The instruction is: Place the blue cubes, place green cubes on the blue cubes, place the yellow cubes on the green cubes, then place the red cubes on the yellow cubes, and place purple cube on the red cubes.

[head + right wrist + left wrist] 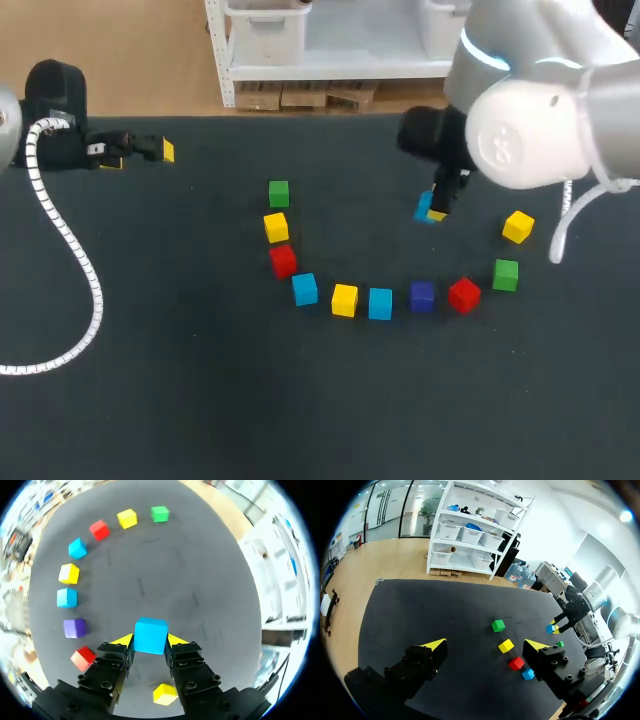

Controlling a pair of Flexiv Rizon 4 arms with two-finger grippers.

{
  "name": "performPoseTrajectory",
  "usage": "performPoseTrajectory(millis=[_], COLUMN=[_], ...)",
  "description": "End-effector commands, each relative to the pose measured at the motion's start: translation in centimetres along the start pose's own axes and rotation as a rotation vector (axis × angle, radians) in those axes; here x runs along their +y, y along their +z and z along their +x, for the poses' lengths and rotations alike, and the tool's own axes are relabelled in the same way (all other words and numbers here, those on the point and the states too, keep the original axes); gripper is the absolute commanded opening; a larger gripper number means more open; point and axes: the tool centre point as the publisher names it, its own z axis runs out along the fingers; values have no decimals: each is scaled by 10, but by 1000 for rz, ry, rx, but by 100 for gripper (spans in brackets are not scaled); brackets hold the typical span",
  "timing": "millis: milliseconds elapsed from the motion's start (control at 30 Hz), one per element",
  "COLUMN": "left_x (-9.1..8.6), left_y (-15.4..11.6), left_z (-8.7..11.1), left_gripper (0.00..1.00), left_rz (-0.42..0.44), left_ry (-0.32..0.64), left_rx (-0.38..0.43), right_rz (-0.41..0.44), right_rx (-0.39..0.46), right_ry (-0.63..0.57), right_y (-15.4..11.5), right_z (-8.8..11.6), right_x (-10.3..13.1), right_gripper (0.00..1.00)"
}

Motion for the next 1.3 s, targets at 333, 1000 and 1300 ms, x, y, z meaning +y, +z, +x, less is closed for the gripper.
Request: performPoseTrajectory(millis=[333,1000,1300], left_x=[4,4,4], left_y=[0,0,0], left_z=[1,1,1], left_gripper=[100,100,100], left_rz=[16,16,16], left_ry=[4,4,4], left_rx=[-7,-7,-7], right_rz=[-5,-71,-95], right_rx=[268,160,149], right_ry=[-545,-383,-291], right_y=[17,26,35], right_z=[-19,-18,-15], right_x=[-13,-30,-35], right_gripper=[0,0,0])
